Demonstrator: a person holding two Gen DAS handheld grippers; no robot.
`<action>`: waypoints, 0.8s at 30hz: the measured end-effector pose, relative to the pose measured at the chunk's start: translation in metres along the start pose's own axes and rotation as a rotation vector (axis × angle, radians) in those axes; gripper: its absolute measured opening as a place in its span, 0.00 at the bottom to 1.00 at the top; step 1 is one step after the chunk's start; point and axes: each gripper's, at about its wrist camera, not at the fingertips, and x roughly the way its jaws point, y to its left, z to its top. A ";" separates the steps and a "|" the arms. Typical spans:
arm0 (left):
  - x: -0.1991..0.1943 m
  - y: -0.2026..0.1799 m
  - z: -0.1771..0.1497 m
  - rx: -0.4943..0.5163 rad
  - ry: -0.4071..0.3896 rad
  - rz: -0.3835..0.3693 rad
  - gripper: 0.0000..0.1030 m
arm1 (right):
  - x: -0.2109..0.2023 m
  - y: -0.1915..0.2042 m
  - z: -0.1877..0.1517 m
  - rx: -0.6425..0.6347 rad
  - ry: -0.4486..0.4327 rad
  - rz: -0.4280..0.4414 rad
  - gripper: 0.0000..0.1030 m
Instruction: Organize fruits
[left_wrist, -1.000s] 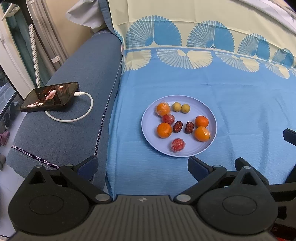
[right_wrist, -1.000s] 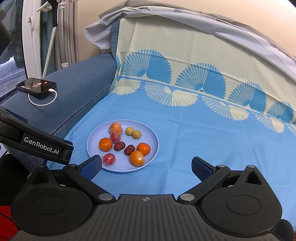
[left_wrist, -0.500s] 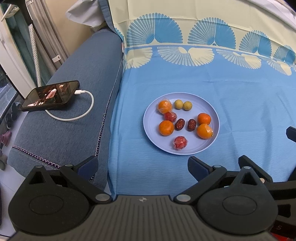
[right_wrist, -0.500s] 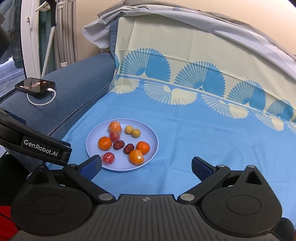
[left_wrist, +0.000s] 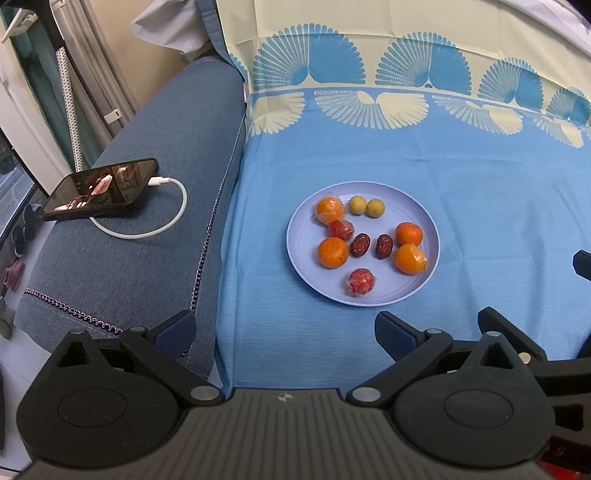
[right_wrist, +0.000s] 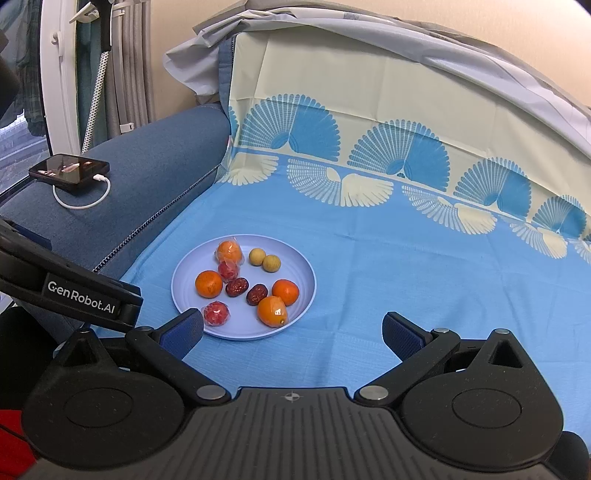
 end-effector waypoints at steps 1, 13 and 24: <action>0.000 0.000 0.000 0.001 0.001 0.000 1.00 | 0.000 0.000 0.000 0.000 0.000 0.000 0.99; 0.000 0.000 0.003 0.009 0.000 0.003 1.00 | 0.002 0.001 -0.003 -0.001 -0.003 -0.003 0.99; -0.002 -0.002 0.004 0.026 -0.016 0.014 1.00 | 0.001 0.004 -0.001 0.001 0.000 -0.002 0.99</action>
